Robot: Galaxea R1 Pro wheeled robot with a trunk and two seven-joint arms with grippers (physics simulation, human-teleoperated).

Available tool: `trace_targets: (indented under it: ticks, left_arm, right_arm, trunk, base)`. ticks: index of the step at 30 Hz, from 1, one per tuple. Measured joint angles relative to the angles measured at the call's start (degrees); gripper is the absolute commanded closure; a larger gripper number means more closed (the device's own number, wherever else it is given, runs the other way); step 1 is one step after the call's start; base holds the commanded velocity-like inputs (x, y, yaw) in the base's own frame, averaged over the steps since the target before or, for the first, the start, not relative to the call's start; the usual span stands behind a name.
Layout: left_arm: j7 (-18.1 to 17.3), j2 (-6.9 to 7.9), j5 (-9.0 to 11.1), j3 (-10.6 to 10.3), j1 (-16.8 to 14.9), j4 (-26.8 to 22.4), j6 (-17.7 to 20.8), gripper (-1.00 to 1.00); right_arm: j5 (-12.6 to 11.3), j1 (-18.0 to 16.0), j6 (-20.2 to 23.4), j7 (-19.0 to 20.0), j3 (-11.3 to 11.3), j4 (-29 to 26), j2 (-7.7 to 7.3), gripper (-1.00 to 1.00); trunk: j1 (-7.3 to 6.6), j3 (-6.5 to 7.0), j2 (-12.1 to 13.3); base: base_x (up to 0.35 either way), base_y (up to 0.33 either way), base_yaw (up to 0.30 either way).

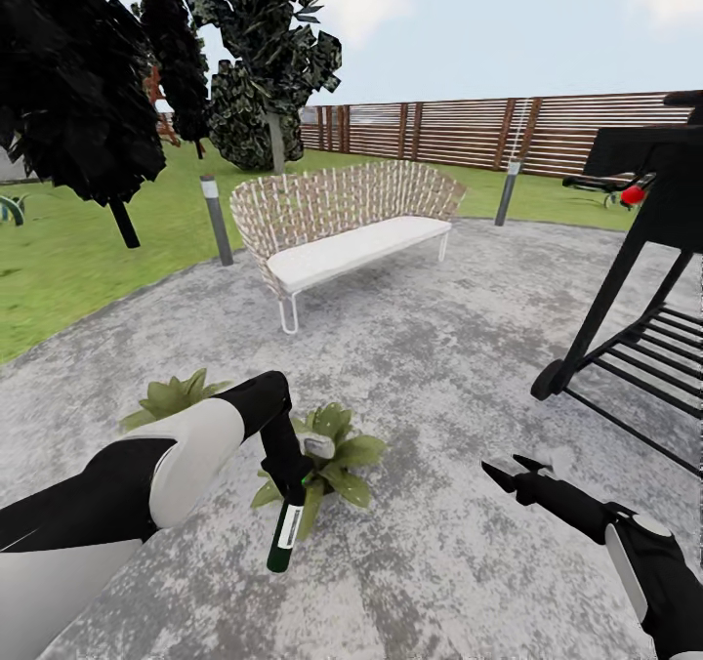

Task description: Pick up the pesticide atomizer in the garden and spray insectifuge to fully cover both potted plants in the garden.

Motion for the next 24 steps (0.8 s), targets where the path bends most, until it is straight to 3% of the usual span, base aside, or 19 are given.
trace_targets:
  ticks: [3, 16, 22, 23, 24]
  left_arm:
    - [0.01, 0.08, 0.09, 0.33, -0.01, 0.02, 0.05, 1.00]
    - [0.08, 0.59, 0.03, 0.22, 1.05, -0.53, -0.01, 1.00]
    - [0.68, 1.18, 0.05, 0.56, 2.66, -11.29, 0.39, 1.00]
    - [1.16, 1.19, 0.05, 0.56, 2.96, -11.79, 0.44, 1.00]
    - [3.88, 1.20, 0.01, 0.45, 4.17, -12.50, 0.45, 1.00]
  right_arm:
    - [0.00, -0.01, -0.03, 0.00, 0.01, 0.04, 0.01, -1.00]
    - [0.00, -0.02, -0.01, 0.00, 0.00, -0.04, -0.02, -1.00]
    - [-0.01, -0.02, -0.01, 0.00, -0.04, -0.09, -0.04, -1.00]
    - [-0.02, -0.02, -0.01, 0.00, -0.05, -0.11, -0.04, -1.00]
    - [-0.02, -0.02, -0.01, 0.00, -0.04, -0.08, -0.06, -1.00]
  trunk:
    - [-0.04, 0.00, -0.01]
    - [-0.02, 0.00, 0.00]
    - [-0.02, 0.00, 0.00]
    - [-0.02, 0.00, 0.00]
    - [-0.02, 0.00, 0.00]
  base:
    - [0.054, -0.012, 0.068]
    - [0.009, 0.000, 0.274]
    - [0.000, 0.000, 0.277]
    - [0.000, 0.000, 0.276]
    - [0.000, 0.000, 0.274]
